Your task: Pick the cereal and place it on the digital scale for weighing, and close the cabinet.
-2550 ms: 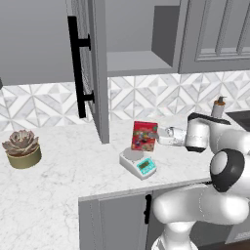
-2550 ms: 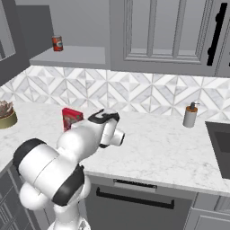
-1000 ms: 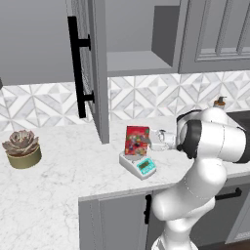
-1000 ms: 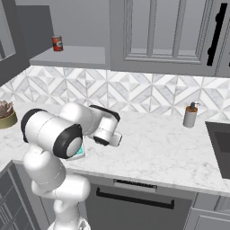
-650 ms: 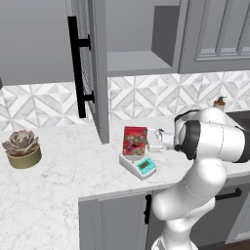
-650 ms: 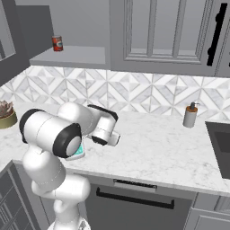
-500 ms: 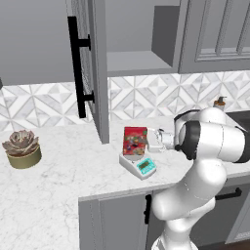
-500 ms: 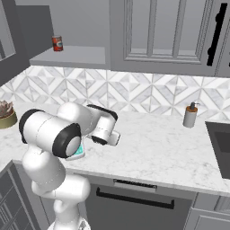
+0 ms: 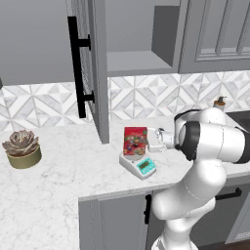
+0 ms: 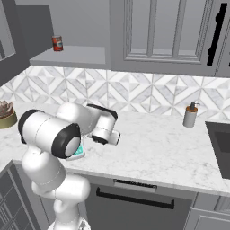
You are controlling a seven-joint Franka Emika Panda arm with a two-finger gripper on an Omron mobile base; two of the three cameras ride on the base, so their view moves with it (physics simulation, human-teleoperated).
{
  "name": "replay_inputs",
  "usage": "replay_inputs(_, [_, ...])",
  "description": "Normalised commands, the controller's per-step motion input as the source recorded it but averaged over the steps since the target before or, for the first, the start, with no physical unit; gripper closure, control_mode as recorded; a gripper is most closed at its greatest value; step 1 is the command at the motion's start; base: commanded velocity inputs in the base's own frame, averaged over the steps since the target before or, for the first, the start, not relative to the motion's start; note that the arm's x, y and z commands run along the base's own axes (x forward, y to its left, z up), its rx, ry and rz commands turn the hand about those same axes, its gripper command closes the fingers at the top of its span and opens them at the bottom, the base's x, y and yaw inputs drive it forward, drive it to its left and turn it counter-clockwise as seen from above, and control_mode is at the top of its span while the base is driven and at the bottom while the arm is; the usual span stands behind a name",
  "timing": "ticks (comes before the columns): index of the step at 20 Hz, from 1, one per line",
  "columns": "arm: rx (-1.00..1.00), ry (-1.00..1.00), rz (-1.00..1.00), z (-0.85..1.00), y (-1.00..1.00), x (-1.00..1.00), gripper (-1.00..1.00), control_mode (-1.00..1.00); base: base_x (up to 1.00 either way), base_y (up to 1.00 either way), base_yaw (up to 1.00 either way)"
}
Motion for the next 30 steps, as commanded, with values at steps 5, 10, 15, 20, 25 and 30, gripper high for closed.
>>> replay_inputs(5, [-0.05,0.00,0.00,0.00,0.01,0.00,-1.00,-1.00,0.00,0.00,0.00])
replay_inputs(10, [0.00,0.00,0.00,0.00,-0.01,-0.01,-1.00,-1.00,0.00,0.00,0.00])
replay_inputs(15, [0.00,0.00,0.00,0.00,-0.08,0.00,-1.00,-1.00,0.00,0.00,0.00])
replay_inputs(20, [0.00,0.00,0.00,0.00,-0.26,0.00,-1.00,-1.00,0.00,0.00,0.00])
replay_inputs(25, [0.00,-0.03,0.00,0.00,-0.37,-0.03,-1.00,-1.00,0.00,0.00,0.00])
replay_inputs(30, [0.01,-0.29,0.00,0.15,-0.48,-0.49,-1.00,-1.00,0.00,0.00,0.00])
